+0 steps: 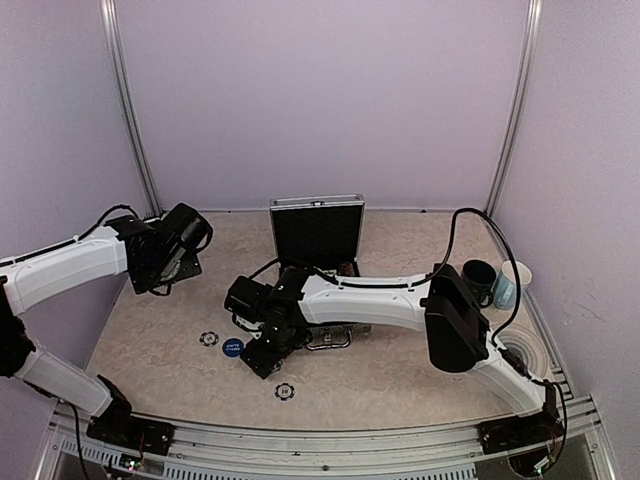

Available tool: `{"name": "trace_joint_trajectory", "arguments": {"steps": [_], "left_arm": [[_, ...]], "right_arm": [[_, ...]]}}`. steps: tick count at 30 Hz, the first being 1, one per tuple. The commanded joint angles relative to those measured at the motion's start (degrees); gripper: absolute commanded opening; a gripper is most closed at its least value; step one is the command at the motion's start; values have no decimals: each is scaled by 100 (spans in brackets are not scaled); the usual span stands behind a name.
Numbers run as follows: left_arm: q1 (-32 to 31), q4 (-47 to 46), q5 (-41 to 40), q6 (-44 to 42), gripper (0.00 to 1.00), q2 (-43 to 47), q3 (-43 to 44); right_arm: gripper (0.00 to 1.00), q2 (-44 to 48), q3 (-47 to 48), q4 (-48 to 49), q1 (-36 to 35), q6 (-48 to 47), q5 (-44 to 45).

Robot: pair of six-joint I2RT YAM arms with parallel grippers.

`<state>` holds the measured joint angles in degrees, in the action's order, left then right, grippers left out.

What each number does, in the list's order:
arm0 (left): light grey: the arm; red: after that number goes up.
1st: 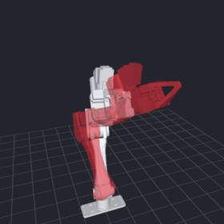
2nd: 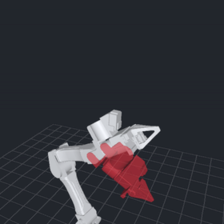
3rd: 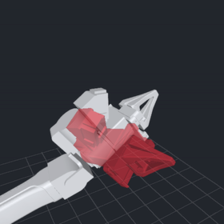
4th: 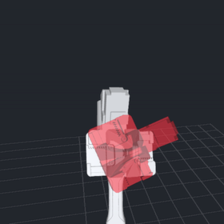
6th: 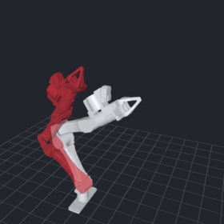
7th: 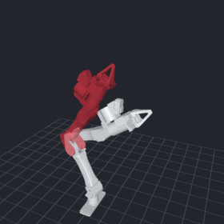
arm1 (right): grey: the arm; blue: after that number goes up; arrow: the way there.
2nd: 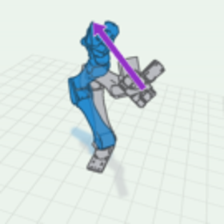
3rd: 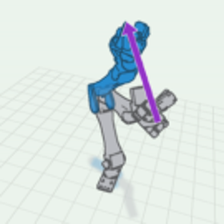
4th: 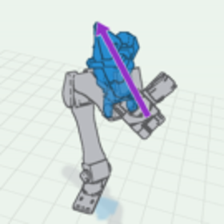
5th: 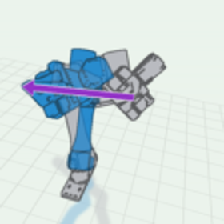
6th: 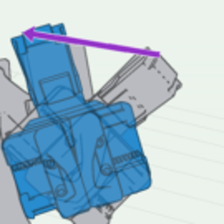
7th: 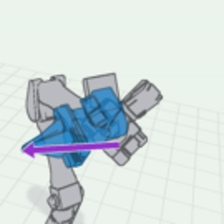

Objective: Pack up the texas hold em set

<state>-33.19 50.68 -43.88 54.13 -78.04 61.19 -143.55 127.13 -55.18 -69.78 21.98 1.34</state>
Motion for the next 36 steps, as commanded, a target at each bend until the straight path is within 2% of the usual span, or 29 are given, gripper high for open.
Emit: {"name": "trace_joint_trajectory", "arguments": {"steps": [1, 11, 16, 36], "left_arm": [[83, -163, 110, -114, 99, 87, -104], [109, -192, 182, -140, 99, 78, -142], [111, -181, 195, -135, 99, 94, -151], [111, -165, 169, -165, 99, 120, -186]], "right_arm": [[85, -191, 171, -227, -140, 25, 125], [78, -139, 150, -204, -141, -3, 147], [70, -122, 111, -153, -141, -21, 86], [49, 4, -83, -8, -137, -58, 2]]}}
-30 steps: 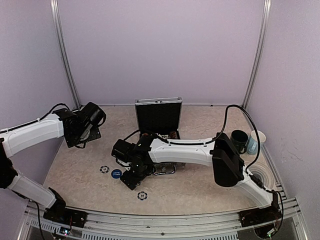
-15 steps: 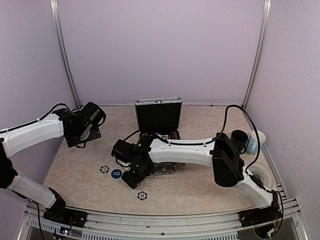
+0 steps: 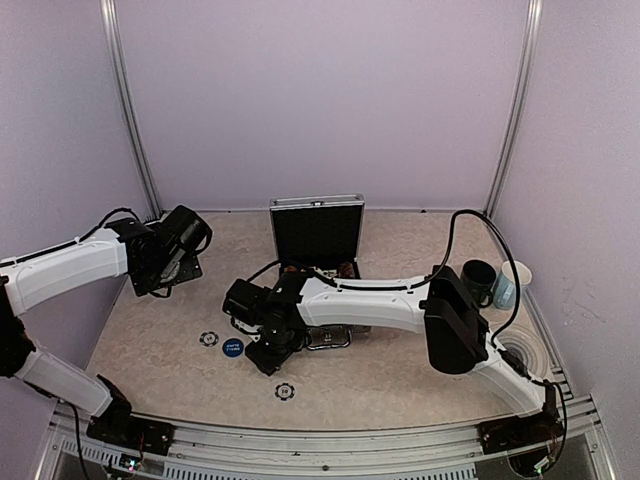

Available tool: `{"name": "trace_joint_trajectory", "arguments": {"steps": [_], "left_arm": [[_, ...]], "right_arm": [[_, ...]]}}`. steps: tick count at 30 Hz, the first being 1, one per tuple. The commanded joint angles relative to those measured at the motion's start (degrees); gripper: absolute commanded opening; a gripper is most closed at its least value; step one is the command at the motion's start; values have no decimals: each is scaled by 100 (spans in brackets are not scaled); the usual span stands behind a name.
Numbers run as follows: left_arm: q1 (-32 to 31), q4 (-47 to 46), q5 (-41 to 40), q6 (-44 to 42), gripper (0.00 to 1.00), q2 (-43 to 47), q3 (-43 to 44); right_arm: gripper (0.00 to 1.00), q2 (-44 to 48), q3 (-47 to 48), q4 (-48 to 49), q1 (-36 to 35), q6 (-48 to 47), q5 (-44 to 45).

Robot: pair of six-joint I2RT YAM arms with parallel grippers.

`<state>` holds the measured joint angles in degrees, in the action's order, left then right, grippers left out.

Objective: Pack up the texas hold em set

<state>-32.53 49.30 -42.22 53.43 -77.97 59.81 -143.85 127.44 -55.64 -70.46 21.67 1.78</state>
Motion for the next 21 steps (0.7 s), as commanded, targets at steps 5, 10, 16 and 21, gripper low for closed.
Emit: {"name": "trace_joint_trajectory", "arguments": {"steps": [5, 10, 16, 21], "left_arm": [[45, -9, 7, -120, 99, 133, -49], [45, -15, 109, -206, 99, 142, -45], [45, -120, 412, -692, 99, 141, -118], [9, -387, 1145, -1458, 99, 364, -323]], "right_arm": [[46, 36, -123, 53, -65, -53, -75], [76, 134, -134, 94, -65, -116, -132], [90, 653, -395, 280, 2, -282, -144], [97, 1594, -1415, 787, 183, -440, -169]]}}
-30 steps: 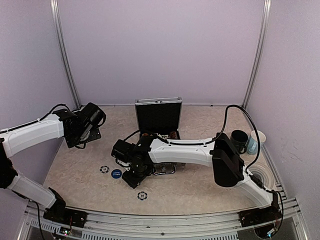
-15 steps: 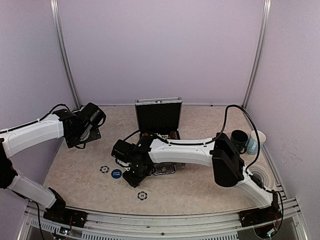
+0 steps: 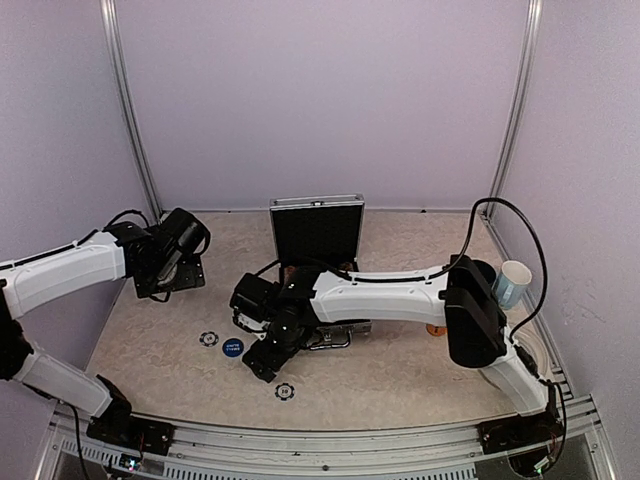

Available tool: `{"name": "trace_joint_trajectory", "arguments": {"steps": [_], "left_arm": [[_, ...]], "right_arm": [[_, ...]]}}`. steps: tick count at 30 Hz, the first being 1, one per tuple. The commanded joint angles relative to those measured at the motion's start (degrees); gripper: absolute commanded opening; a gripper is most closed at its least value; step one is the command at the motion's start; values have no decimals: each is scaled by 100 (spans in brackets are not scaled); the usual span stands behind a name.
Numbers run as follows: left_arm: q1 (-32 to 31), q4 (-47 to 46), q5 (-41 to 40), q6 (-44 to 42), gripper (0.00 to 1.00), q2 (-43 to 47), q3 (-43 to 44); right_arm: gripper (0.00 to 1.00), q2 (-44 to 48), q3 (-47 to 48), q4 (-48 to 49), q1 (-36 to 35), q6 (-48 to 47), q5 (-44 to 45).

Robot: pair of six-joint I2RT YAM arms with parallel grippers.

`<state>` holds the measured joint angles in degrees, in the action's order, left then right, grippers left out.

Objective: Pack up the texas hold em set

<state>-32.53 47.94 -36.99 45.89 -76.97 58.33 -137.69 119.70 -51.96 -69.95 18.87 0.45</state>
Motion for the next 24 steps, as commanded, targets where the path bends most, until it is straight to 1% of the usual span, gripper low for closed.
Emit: {"name": "trace_joint_trajectory", "arguments": {"steps": [1, 4, 7, 10, 12, 15, 18, 24], "left_arm": [[-16, -291, 812, -829, 99, 308, -211], [-184, -379, 1328, -1145, 99, 476, -297], [-546, -384, 1671, -1344, 99, 589, -294], [-1043, -246, 1747, -1447, 99, 512, -157], [-1382, -108, 1749, -1493, 99, 295, -24], [-1878, -21, 1719, -1601, 99, -61, 117], [-2202, -141, 1837, -1695, 99, -548, 211], [-2665, -379, 2171, -1847, 99, -1409, 570]], "right_arm": [[99, 1226, -905, 563, 184, -180, -36], [99, 1965, -1794, 1020, 388, -210, -36], [99, 2683, -2686, 1465, 676, -167, -106], [99, 3311, -3410, 1830, 1006, -63, -228], [99, 3690, -3791, 2049, 1194, -11, -227], [99, 4104, -4195, 2251, 1382, 29, -191], [99, 4341, -4425, 2346, 1446, 44, -151], [99, 4593, -4834, 2448, 1458, 93, -96]]}}
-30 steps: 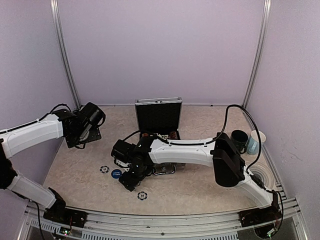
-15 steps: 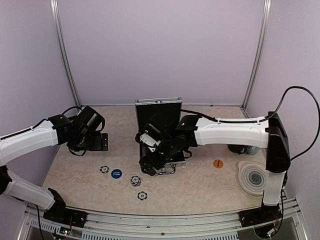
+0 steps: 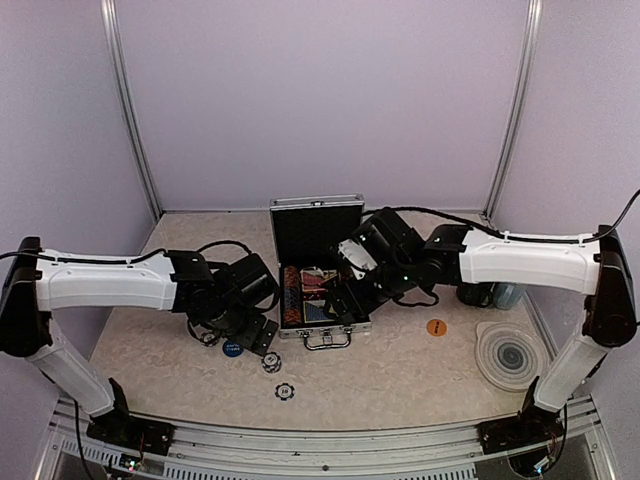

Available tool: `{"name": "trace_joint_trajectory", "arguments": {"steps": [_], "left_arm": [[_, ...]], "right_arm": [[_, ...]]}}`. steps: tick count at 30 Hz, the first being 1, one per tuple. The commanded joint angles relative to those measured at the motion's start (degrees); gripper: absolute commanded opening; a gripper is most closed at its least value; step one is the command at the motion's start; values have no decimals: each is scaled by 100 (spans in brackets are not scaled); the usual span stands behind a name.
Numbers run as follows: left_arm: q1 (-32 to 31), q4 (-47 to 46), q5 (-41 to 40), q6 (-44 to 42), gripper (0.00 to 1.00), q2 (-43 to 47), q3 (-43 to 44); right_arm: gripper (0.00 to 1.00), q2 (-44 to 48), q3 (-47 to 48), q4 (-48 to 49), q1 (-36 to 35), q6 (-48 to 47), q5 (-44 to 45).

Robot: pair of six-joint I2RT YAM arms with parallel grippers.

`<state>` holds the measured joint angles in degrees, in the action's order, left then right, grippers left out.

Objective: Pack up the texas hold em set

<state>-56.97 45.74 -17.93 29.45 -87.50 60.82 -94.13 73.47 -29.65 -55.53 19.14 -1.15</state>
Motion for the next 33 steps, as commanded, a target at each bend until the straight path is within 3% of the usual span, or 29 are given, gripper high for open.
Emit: {"name": "trace_joint_trajectory", "arguments": {"steps": [1, 14, 33], "left_arm": [[-271, -169, 313, -236, 99, -482, 370], [-412, -363, 877, -423, 93, -1249, 543], [-366, -484, 1034, -348, 73, -1611, 384]], "right_arm": [[99, 303, -274, 233, 16, 72, 70], [99, 679, -721, 371, 42, 7, 247], [99, 720, -808, 462, 68, -60, 260]]}}
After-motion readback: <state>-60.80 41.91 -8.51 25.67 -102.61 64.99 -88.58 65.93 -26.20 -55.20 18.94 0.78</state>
